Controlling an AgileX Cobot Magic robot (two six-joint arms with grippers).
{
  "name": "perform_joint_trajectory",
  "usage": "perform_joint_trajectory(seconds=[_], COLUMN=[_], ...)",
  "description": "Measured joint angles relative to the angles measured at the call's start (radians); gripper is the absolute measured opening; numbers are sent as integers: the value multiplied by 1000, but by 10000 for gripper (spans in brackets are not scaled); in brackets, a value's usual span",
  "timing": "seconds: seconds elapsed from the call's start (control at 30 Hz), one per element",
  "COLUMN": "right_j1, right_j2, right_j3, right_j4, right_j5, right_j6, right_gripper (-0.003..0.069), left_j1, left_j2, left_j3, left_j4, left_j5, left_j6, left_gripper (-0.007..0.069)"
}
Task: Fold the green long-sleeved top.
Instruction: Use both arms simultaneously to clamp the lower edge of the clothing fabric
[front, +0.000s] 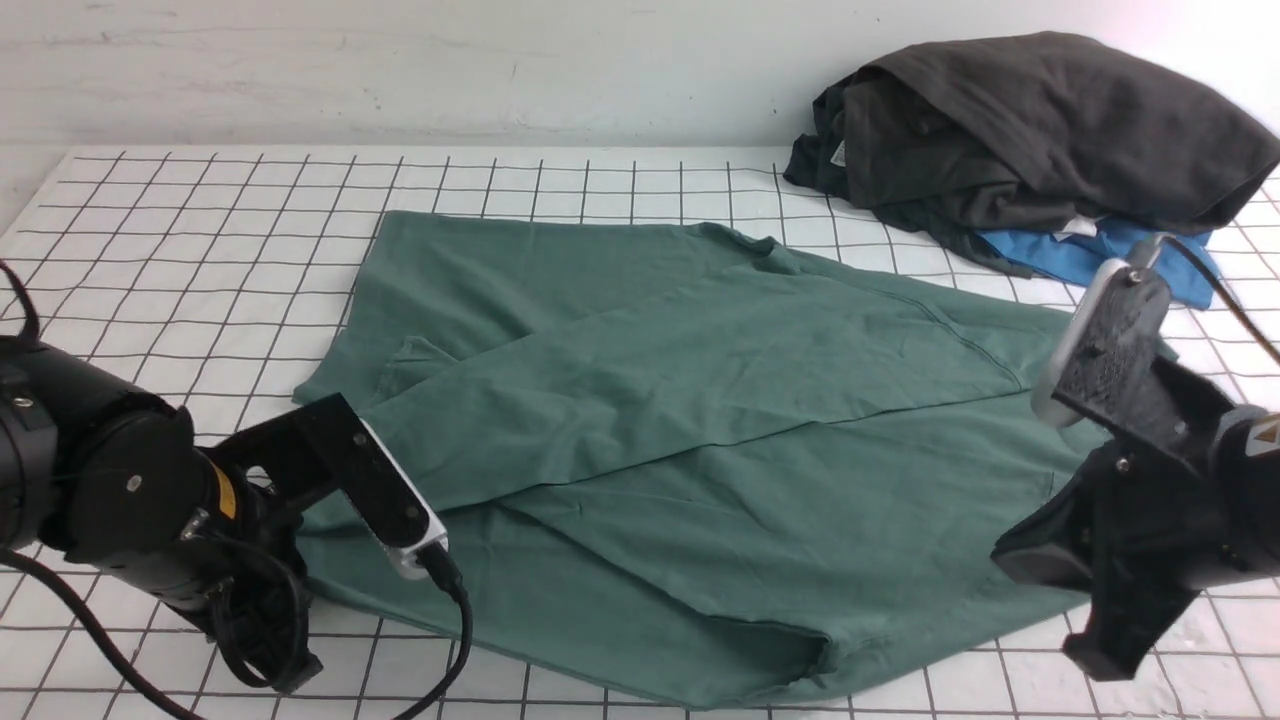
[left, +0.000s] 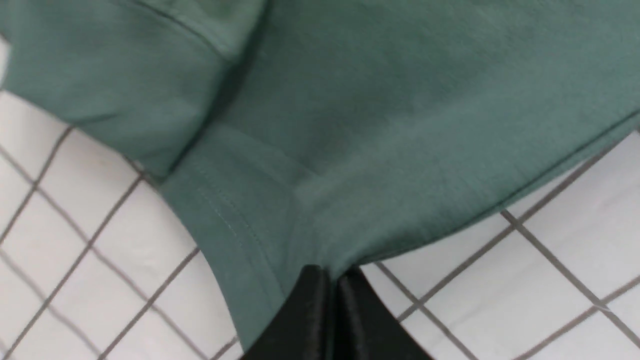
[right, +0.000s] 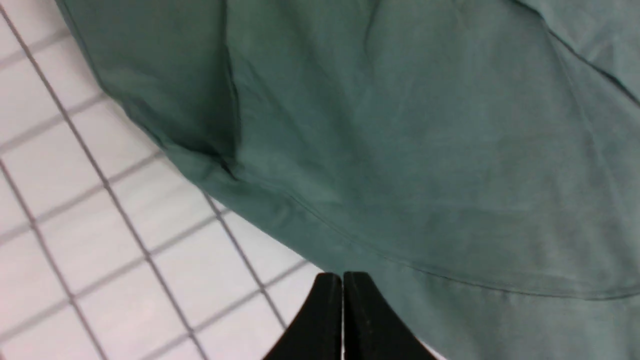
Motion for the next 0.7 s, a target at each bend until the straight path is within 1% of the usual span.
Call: perform_joint_trajectory(seconds=[0.03,0.07,0.1,0.13,0.17,0.27,0.3,0.37,0.4,0.47,0.5,0.53,0.6,0.67,0.7], right_j1=[-1,-2,-9,-15,-43,-78,-79,-80,-80,-80,-80,-80,-80,-80,-80], right_j2=[10,13,30,47,95,191,203,273,278,340,350,385,418,425,425], right_j3=[0,-2,-2,-3,-5,-5,-5,-5,-5,-7,-7,-7,-7,-12,-12], right_j4=[-67,-81,-151,-193,-312,-483,-503,-614,-622,-708,-714,-747,-767,-780,-781], right_j5=[-11,-13,-20,-24,-33,-35,-35,-62,-71,-142,-147,-187,-193,-207,-209], right_j6=[3,3,15,29,67,104,105,116,117,144,147,153,155,172,177], right_gripper=[59,59,97,131,221,362,376,433,435,442,439,418,367,288,279], left_j1=[0,0,0,0,0,0,0,0,0,0,0,0,0,0,0], left_j2=[-20,-24,-37,-49,-71,-92,-94,-102,-102,-104,-104,-104,-104,-104,-104], left_j3=[-8,-10,-16,-21,-27,-28,-28,-28,-28,-28,-28,-28,-28,-28,-28], left_j4=[1,2,6,7,12,19,19,20,20,20,20,20,20,20,20], left_j5=[11,12,18,19,21,37,37,41,41,41,41,41,41,41,41], left_j6=[-11,-15,-20,-26,-41,-60,-61,-67,-67,-67,-67,-67,-68,-70,-71], left_gripper=[-7,-7,-7,-7,-7,-7,-7,-7,-7,-7,-7,-7,-7,-7,-7])
